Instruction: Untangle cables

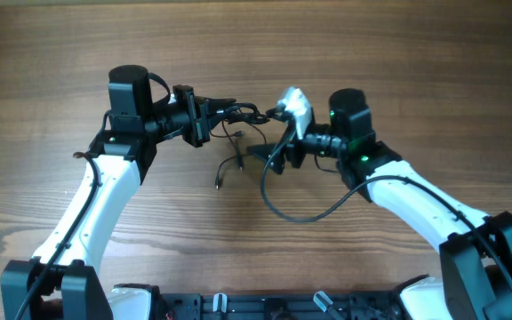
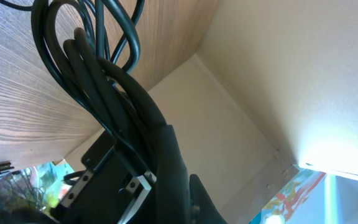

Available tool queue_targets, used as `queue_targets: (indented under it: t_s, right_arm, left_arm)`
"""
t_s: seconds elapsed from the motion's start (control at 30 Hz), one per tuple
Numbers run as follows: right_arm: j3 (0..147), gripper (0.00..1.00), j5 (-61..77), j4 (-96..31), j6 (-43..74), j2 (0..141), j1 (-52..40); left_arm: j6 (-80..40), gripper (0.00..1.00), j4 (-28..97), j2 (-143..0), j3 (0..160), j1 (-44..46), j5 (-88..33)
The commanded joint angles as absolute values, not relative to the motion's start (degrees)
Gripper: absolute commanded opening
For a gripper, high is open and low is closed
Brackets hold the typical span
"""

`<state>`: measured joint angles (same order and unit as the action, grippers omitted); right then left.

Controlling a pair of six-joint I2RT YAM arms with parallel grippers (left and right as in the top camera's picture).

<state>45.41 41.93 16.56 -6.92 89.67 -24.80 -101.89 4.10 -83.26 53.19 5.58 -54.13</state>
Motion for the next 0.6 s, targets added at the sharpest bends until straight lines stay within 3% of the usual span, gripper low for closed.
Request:
queue_targets:
  t_s: [0.0, 0.17, 0.3, 0.37, 0.4, 0.43, 0.5, 0.53, 0.57]
  right_arm:
    - [45.4, 1.0, 31.2, 17.0, -17.3, 89.2, -28.3]
    - [45.4, 0.89, 16.6, 20.2, -25.3, 91.3, -32.7]
    - [45.4, 0.82, 15.2, 26.1, -25.5, 92.9, -33.5]
    - [45.4, 0.71, 15.2, 27.4, -25.5, 93.2, -33.5]
    - [45.4, 0.63, 15.2, 27.4, -25.5, 93.2, -33.5]
    - [45.4, 0.41, 15.2, 27.2, -25.4, 93.2, -33.5]
    - [45.4, 0.13, 15.5, 26.4, -25.1, 93.2, -33.5]
    - [45.4, 0.04, 15.7, 26.3, -23.2, 93.2, -33.5]
    - [45.4, 0.04, 15.7, 26.2, -18.3, 93.2, -33.5]
  left_arm:
    - [-102.4, 0.04, 4.1, -82.6, 53.6, 5.8, -55.9]
    - [-102.3, 0.04, 4.1, -82.6, 53.6, 5.8, -56.0]
    - [-102.3, 0.04, 4.2, -82.6, 53.6, 5.8, -56.2]
    - [-102.3, 0.04, 4.7, -82.6, 53.6, 5.8, -56.2]
    - [-102.3, 0.04, 5.2, -82.6, 53.6, 5.8, -56.1]
    - [-102.3, 0.04, 5.8, -82.6, 53.6, 5.8, -56.1]
    - [-102.3, 0.05, 6.7, -82.6, 53.6, 5.8, -56.1]
    - [-102.3, 0.05, 6.9, -82.6, 53.6, 5.8, -56.1]
    - [-102.3, 0.06, 6.9, -82.6, 53.6, 5.8, -56.1]
